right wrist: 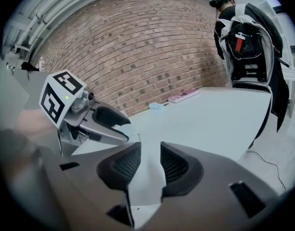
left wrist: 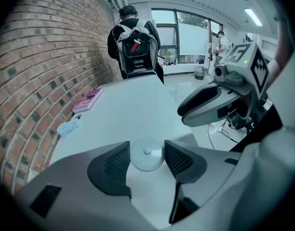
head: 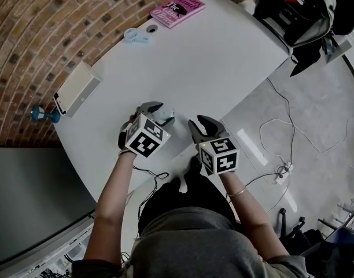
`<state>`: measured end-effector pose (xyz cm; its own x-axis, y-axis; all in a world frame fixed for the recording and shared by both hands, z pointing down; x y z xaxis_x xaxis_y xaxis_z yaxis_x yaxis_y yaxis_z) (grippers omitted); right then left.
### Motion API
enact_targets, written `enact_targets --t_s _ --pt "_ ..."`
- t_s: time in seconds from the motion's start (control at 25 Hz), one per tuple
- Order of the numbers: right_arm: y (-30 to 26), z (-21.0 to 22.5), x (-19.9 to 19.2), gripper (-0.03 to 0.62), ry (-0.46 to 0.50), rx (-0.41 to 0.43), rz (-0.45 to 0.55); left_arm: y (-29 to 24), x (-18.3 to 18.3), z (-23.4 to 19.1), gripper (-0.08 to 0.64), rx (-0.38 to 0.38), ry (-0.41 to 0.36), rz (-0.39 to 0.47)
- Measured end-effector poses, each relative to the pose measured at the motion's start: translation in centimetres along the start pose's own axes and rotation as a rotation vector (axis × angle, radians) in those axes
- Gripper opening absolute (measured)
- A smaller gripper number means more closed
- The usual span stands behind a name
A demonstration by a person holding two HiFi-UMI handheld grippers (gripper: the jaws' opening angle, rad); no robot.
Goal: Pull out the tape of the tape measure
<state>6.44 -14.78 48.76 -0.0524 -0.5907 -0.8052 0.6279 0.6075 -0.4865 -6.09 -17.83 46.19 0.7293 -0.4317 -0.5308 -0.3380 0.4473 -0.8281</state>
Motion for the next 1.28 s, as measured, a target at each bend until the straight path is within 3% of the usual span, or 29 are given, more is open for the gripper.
enact_targets --t_s 0.32,0.6,0.96,1.28 --pt "-1.9 -2.2 -0.5 0.137 0.090 0.085 -0.044 3.2 1.0 1.0 0.236 -0.048 -0.132 -0.021" --pt "-2.9 -4.0 -0.4 0.158 0.181 0.140 -0.065 5.0 1.6 1.5 0.236 -0.082 -0.171 -0.020" --pt "-3.9 -5.7 1.0 0.176 0.258 0.155 -0.017 6.2 2.1 2.0 0.236 -0.098 -0.206 -0.009" --pt "-3.8 -6.4 2.6 0.080 0.299 0.117 0.035 7.1 2.2 1.9 0.236 -0.104 -0.212 0.016"
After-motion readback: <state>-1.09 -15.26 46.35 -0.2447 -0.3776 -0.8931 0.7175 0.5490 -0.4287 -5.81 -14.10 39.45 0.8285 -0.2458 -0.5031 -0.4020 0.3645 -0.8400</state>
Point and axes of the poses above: the fingertips, and each gripper's own axes: y backward along the fingers, z to its right, x out of its top, the point moved 5 cm from there along y, backward along the fingers, and after that the axes turned 2 degrees about -z, right-handed, at the moved point
